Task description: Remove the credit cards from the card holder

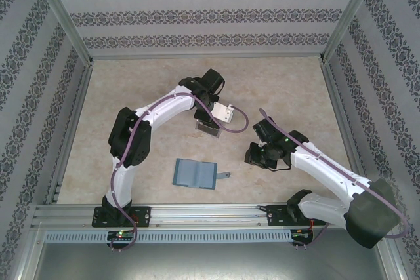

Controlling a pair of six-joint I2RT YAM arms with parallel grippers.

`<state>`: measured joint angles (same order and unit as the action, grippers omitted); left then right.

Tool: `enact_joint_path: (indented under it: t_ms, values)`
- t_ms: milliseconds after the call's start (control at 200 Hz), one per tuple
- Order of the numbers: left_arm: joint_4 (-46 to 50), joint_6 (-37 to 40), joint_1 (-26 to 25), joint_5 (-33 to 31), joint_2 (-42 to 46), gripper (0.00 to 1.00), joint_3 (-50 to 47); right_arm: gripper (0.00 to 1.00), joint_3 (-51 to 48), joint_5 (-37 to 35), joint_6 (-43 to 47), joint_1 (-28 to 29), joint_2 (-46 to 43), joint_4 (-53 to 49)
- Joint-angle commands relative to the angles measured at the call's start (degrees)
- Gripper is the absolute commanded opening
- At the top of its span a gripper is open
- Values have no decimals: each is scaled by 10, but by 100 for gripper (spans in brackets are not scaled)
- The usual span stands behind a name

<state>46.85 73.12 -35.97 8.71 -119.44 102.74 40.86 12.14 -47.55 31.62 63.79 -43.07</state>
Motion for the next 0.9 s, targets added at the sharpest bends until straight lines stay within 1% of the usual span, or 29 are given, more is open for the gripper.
enact_joint_path:
  t_ms: [0, 120, 245, 345, 370, 390, 455, 475, 505, 565, 664, 754, 769, 804, 894]
  values:
    - [-4, 9, 5, -8, 1, 19, 21, 25, 12, 3, 10, -4, -2, -8]
    - [-34, -1, 5, -24, 11, 37, 21, 25, 17, 1, 12, -5, -4, -8]
    - [-61, -30, 6, -28, 21, 44, 23, 25, 24, -1, 15, -7, -2, -7]
    - [-93, -88, 9, -38, 39, 52, 9, 26, 24, -6, 20, -8, -2, 0]
    - [-101, -104, 11, -38, 46, 55, 0, 26, 24, -9, 24, -11, -1, 2]
    - [-111, -120, 13, -39, 54, 61, -10, 27, 24, -11, 28, -14, 1, 2]
    - [-150, -163, 17, -37, 86, 89, -57, 31, 27, -16, 43, -28, 6, 5]
    - [-165, -175, 19, -38, 98, 93, -75, 32, 28, -18, 49, -32, 9, 7]
    - [-187, -191, 20, -39, 116, 96, -104, 35, 29, -19, 56, -38, 13, 10]
    - [-232, -228, 22, -48, 152, 100, -163, 40, 31, -14, 68, -52, 23, 25]
    - [-283, -312, 34, -69, 210, 100, -245, 48, 35, -1, 88, -71, 44, 44]
    - [-314, -389, 54, -83, 260, 100, -314, 56, 52, -22, 114, -84, 64, 37]
    - [-318, -401, 57, -86, 267, 100, -326, 59, 54, -25, 121, -86, 68, 35]
    - [-329, -427, 66, -92, 284, 100, -352, 72, 57, -39, 134, -91, 72, 38]
    - [-346, -486, 88, -123, 322, 100, -412, 97, 60, -62, 162, -114, 82, 49]
